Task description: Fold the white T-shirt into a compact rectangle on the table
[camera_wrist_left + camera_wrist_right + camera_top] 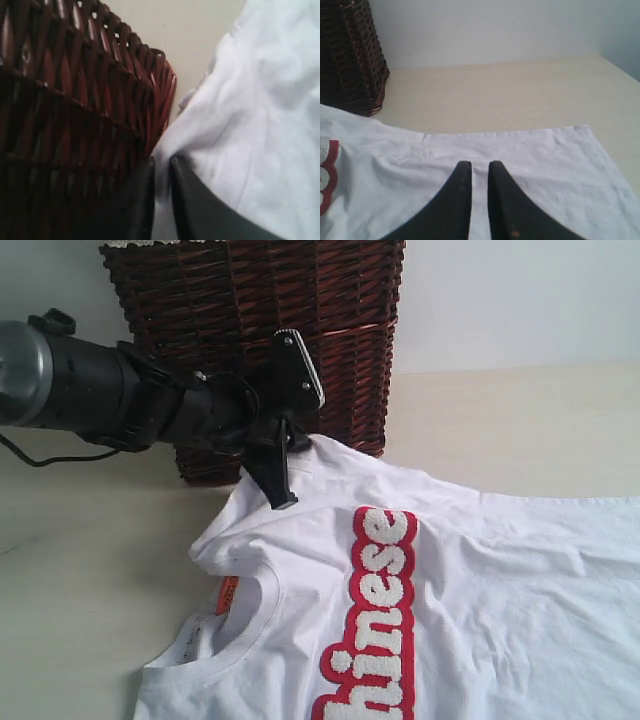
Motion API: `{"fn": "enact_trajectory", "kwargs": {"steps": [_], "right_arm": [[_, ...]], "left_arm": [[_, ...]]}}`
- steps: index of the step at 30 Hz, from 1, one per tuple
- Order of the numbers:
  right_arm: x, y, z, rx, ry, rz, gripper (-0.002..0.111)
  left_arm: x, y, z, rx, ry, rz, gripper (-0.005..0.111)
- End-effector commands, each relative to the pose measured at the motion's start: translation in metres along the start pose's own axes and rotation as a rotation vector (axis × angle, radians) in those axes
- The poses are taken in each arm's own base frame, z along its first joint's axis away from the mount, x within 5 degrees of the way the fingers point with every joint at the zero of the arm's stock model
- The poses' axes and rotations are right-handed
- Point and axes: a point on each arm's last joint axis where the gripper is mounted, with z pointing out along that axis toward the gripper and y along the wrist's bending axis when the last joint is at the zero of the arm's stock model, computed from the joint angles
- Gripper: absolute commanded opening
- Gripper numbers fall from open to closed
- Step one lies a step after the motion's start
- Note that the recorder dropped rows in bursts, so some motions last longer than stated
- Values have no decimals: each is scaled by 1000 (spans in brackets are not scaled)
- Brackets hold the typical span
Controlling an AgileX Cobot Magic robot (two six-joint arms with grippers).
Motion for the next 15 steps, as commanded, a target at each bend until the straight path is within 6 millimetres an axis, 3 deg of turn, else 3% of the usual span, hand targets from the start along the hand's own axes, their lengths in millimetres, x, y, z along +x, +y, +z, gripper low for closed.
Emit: {"fn": "enact_trajectory", "kwargs": {"steps": [1, 4, 9, 12, 13, 15], "right_arm": [[0, 0, 0, -2, -9, -1, 13], [0, 0, 0, -2, -9, -1, 13], [0, 0, 0, -2, -9, -1, 13], [0, 0, 0, -2, -9, -1, 13], [0, 0, 0, -2, -9, -1, 13], [0, 0, 0, -2, -9, -1, 13]], "left_arm": [[15, -3, 17, -33, 69, -30, 54], [23, -4, 24, -56, 104, -91, 80], [22, -4, 17, -61, 101, -111, 80], [7, -7, -18, -10, 17, -177, 78], [-1, -13, -36, 74, -60, -236, 78], [-4, -35, -51, 301, -150, -285, 78]]}}
